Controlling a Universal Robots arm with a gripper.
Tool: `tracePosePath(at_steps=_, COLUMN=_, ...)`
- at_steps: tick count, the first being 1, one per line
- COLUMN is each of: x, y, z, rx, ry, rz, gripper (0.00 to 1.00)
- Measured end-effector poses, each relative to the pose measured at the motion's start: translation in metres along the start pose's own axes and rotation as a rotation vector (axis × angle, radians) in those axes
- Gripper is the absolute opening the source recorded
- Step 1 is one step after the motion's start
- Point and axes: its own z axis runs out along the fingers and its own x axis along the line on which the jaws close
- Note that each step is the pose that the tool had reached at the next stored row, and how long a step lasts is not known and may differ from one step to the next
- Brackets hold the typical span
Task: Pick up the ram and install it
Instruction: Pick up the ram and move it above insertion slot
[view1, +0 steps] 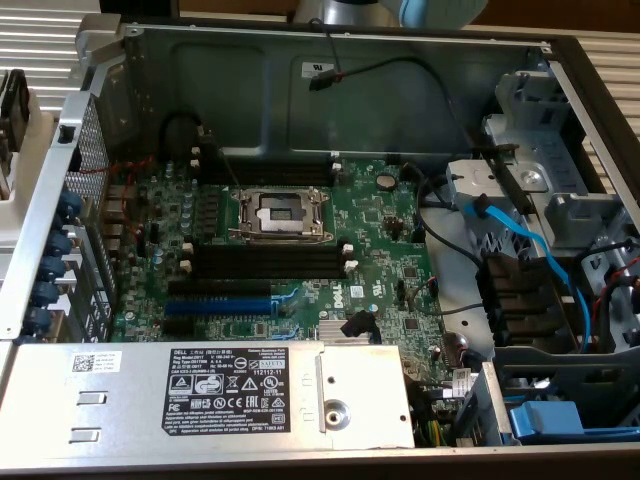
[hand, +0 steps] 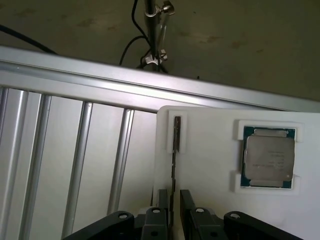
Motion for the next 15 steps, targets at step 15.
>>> tracePosePath(at_steps=15, x=0.0001, y=-0.0003, z=0.0008, rx=-0.0001, ry=0.0, rz=0.0, gripper=0.25)
